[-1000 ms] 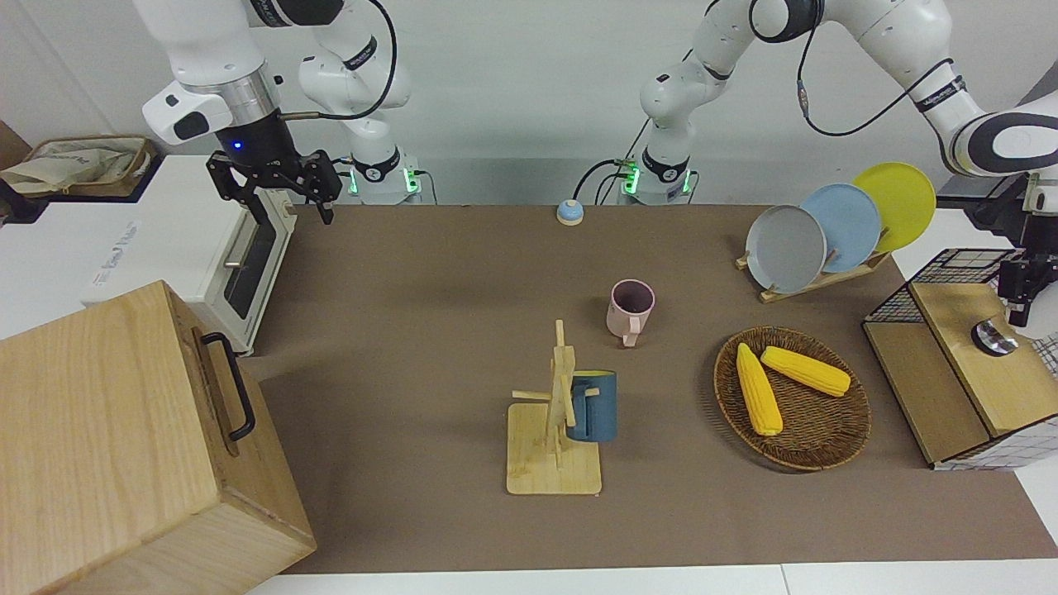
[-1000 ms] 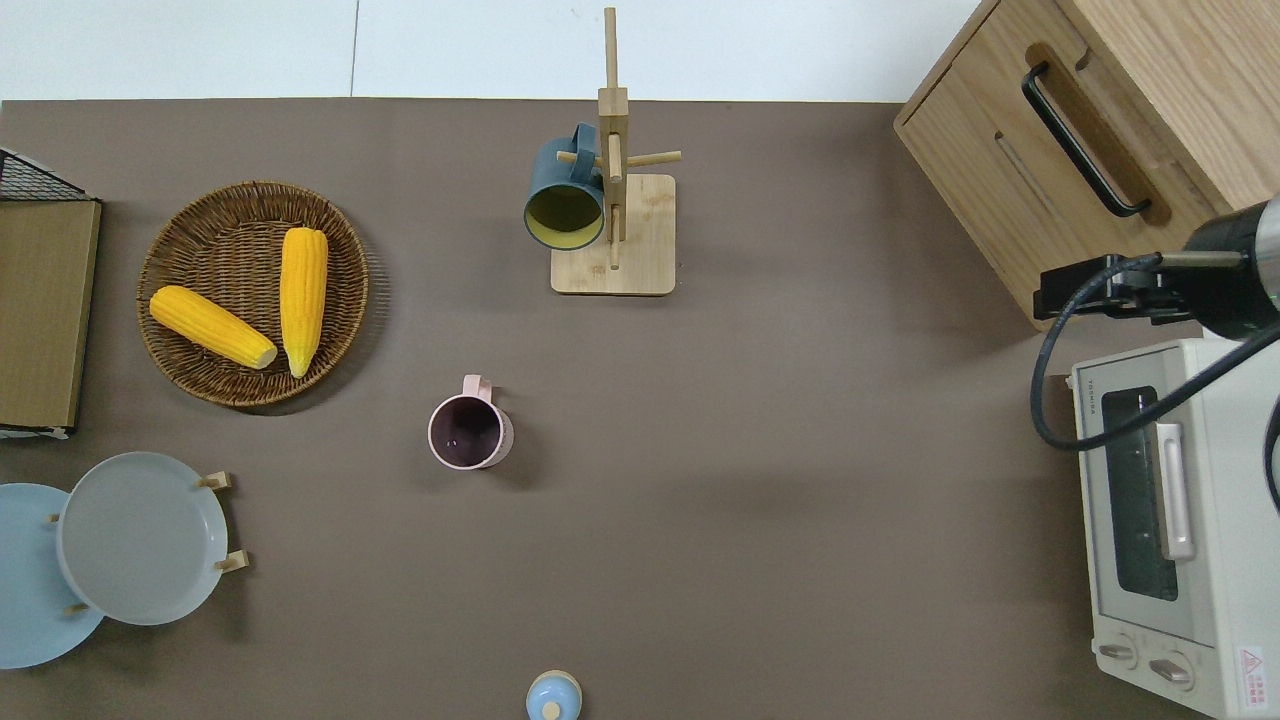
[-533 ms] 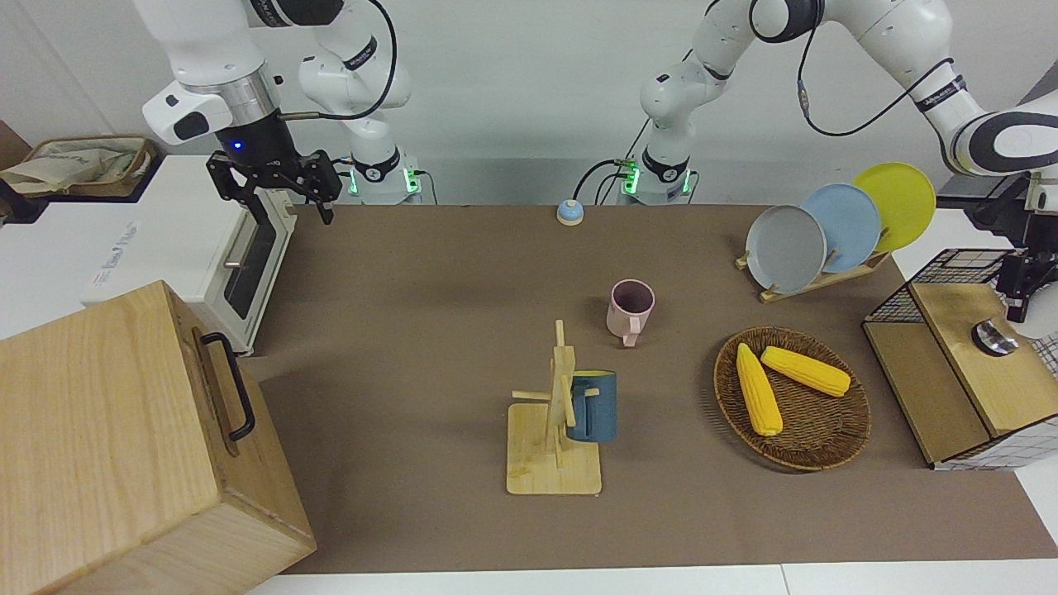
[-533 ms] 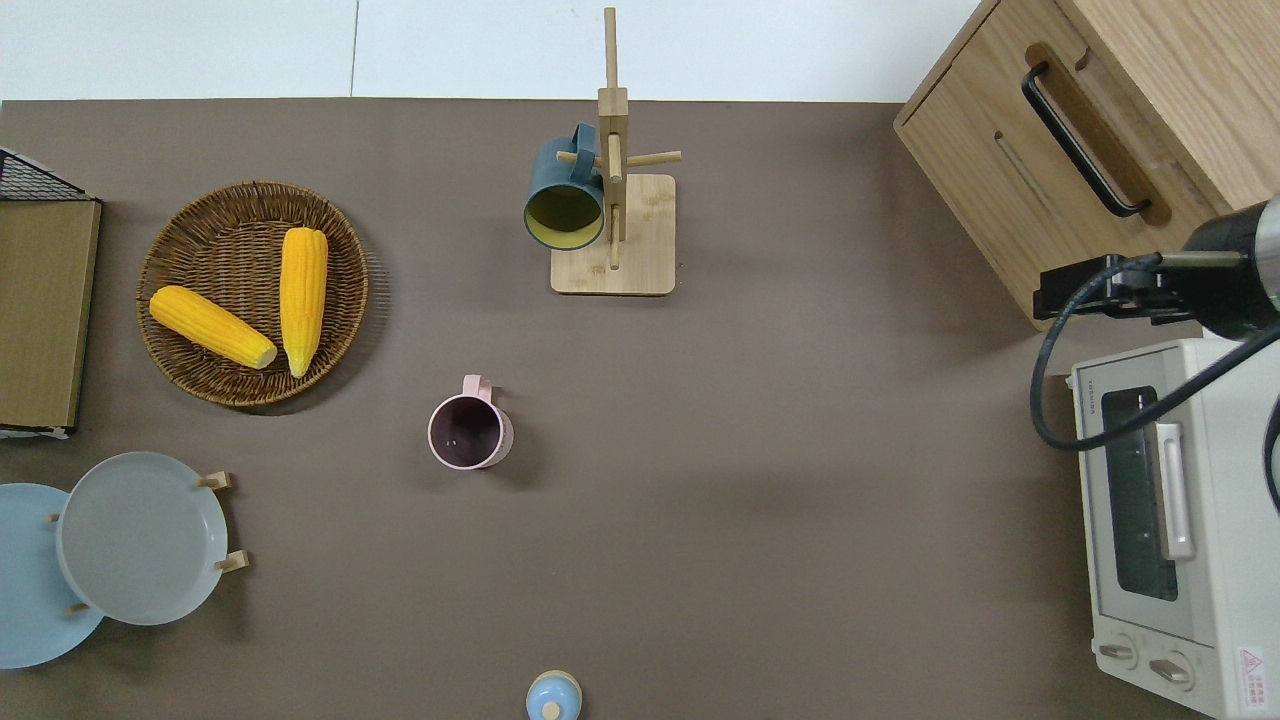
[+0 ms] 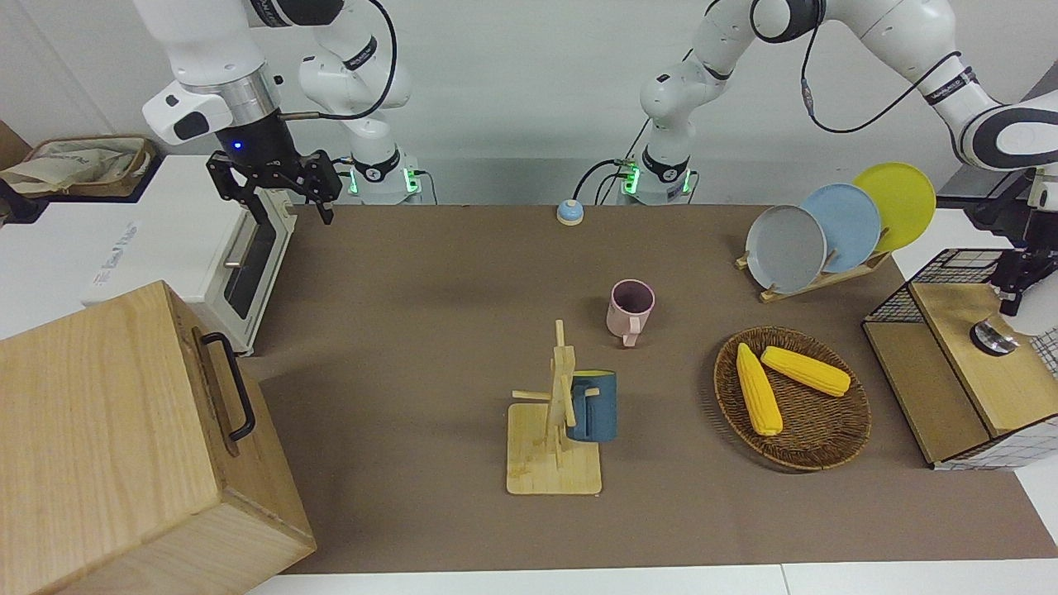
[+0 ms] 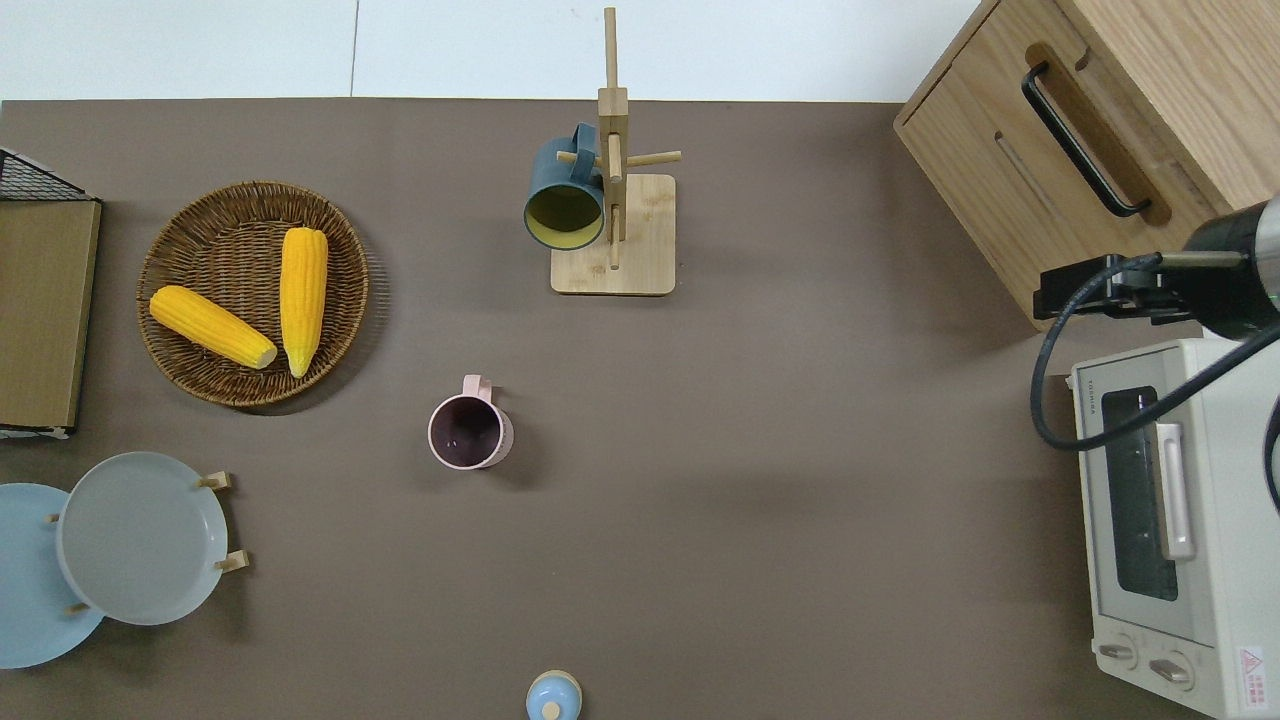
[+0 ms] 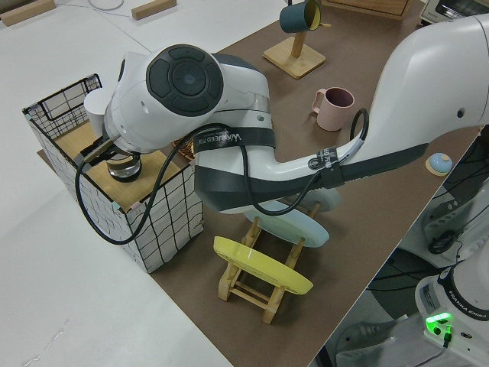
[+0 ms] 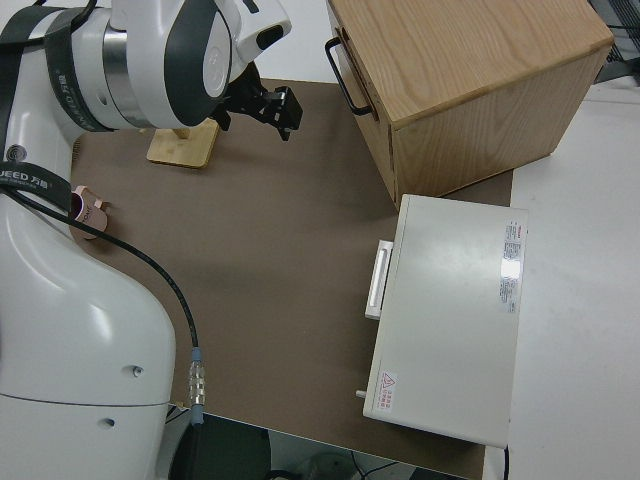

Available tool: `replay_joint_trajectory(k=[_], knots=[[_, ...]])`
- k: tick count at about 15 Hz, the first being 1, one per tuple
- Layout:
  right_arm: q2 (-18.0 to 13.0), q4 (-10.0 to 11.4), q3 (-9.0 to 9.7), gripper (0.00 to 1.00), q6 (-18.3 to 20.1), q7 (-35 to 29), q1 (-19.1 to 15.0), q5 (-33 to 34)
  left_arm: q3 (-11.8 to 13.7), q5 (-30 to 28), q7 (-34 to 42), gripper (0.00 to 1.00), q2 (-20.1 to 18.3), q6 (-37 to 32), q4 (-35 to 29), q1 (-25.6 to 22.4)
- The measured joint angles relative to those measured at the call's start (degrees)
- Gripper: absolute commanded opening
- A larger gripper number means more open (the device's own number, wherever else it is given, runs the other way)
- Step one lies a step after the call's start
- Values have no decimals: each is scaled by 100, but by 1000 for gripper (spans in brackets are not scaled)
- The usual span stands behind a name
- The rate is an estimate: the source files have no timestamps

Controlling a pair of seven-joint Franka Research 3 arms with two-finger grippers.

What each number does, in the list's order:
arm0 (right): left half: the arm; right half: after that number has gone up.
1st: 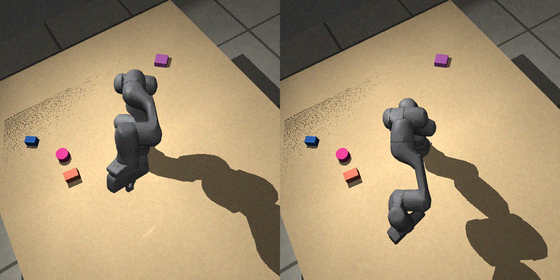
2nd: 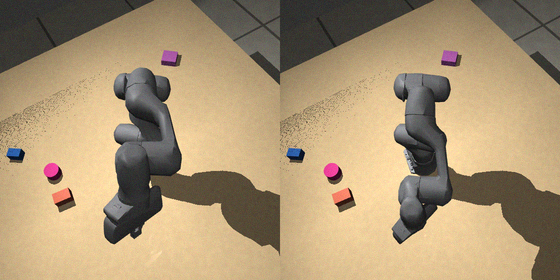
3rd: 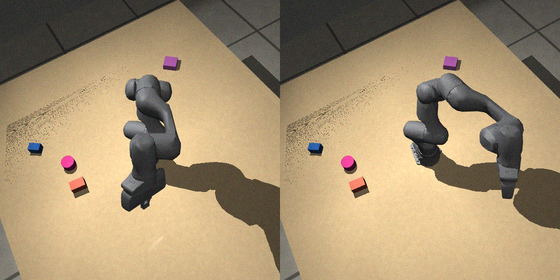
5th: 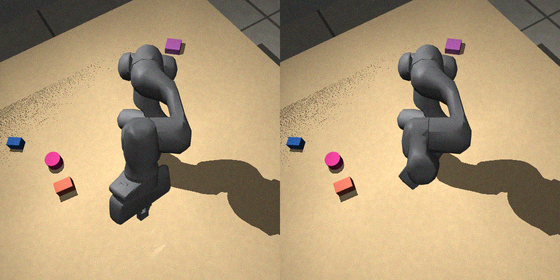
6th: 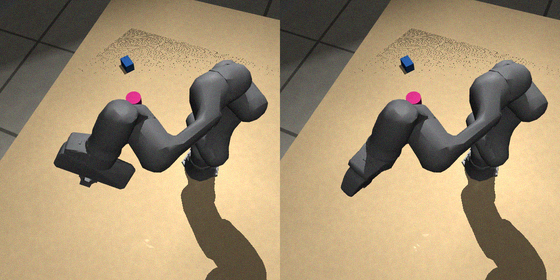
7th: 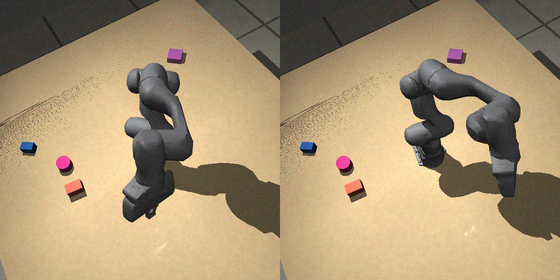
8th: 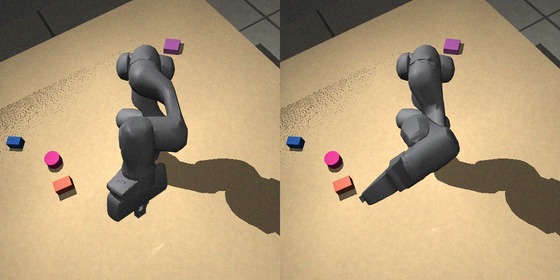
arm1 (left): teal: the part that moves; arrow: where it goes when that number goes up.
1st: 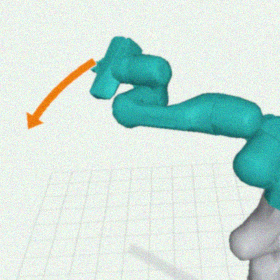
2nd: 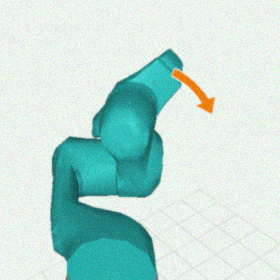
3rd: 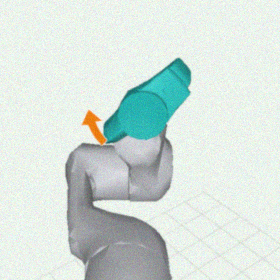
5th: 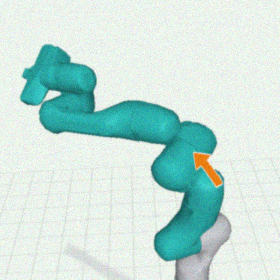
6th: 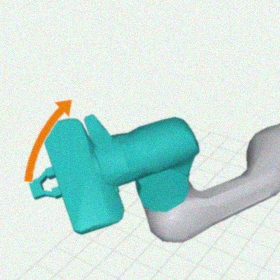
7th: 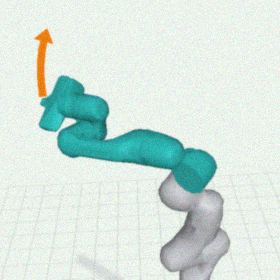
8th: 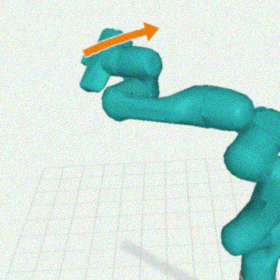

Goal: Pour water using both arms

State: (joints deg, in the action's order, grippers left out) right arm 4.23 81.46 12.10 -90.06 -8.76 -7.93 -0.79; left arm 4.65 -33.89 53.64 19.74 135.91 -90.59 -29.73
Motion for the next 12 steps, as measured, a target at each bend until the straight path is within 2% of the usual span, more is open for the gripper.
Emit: replay_joint_trajectory(k=[4,9,12], knots=[[0,0,0,994,0,0,0,0,36,774,-625,998,-33,-824,300,-4],[0,0,0,994,0,0,0,0,176,1133,-886,998,-214,-1623,445,-7],[0,0,0,994,0,0,0,0,208,1488,-924,998,-448,-2017,460,-1]])
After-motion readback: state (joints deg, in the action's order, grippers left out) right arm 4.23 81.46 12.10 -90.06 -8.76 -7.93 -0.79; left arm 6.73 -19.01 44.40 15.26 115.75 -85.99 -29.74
